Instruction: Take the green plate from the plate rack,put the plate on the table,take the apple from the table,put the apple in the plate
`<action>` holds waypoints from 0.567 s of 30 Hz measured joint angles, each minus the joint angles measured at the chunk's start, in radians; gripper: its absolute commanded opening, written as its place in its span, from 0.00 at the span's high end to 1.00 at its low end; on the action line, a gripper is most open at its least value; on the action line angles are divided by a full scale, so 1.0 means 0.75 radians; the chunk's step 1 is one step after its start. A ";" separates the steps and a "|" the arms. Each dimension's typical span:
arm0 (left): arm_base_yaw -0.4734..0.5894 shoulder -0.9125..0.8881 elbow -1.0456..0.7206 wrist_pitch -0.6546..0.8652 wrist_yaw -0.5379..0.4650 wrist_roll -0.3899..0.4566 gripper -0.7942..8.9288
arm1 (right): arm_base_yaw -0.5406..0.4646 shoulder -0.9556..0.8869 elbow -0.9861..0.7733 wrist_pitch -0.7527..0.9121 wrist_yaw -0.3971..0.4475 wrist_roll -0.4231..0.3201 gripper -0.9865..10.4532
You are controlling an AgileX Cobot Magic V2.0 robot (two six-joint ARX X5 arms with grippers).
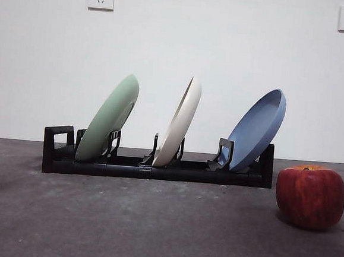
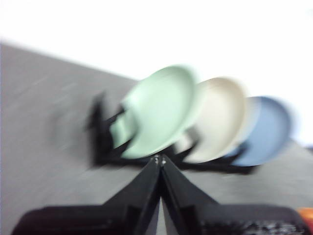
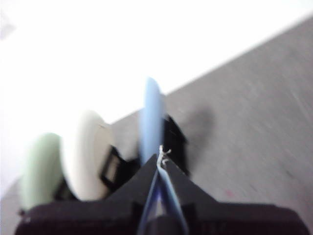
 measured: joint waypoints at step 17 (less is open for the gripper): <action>-0.001 0.765 0.866 -0.362 0.326 0.120 0.92 | 0.000 0.802 0.873 -0.168 -0.565 -0.107 0.91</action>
